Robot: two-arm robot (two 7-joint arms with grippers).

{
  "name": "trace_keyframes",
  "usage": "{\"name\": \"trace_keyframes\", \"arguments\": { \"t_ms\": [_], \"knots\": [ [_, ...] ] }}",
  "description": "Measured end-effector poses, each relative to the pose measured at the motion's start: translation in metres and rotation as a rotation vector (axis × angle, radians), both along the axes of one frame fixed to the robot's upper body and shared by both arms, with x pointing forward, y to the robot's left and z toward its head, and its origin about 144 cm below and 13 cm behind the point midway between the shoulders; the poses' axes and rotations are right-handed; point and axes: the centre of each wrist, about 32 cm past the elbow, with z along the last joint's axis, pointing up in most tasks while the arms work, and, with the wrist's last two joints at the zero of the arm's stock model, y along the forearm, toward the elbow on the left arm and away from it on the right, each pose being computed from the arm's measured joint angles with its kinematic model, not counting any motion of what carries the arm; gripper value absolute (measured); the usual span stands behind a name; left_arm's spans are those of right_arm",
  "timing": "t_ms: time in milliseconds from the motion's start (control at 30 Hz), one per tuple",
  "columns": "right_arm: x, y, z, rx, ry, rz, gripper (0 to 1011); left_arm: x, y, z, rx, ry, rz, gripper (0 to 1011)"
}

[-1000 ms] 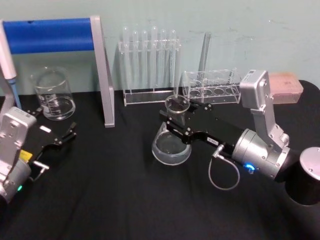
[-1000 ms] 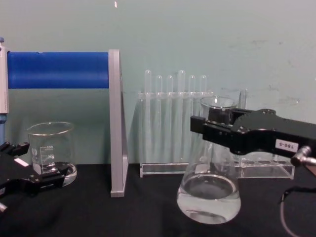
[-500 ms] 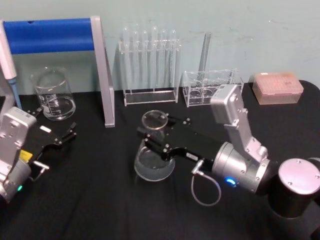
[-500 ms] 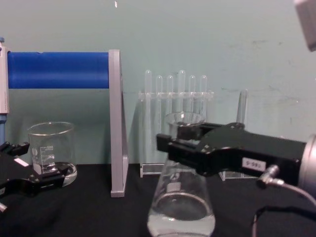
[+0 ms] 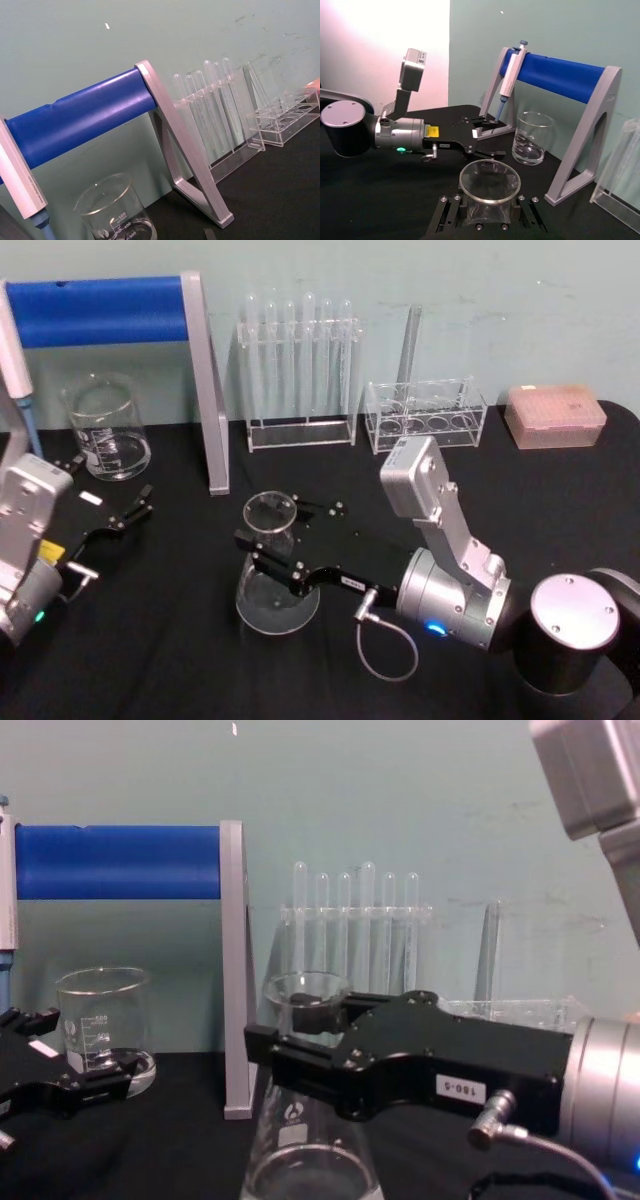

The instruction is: Grasp the erlenmeyer flask with one hand, shake it three times, then place it back.

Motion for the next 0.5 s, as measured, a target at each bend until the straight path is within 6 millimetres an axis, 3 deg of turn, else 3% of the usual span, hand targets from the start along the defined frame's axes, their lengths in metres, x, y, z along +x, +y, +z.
{"name": "trace_keyframes", "arguments": {
  "t_ms": [233,500],
  "knots": [
    [0.003,-0.003,0.0,0.002,-0.004,-0.027,450,0.0,0.0,0.0,0.0,0.0,0.0,1001],
    [0.017,-0.022,0.001,0.011,-0.021,-0.161,450,0.0,0.0,0.0,0.0,0.0,0.0,1001]
  ]
}}
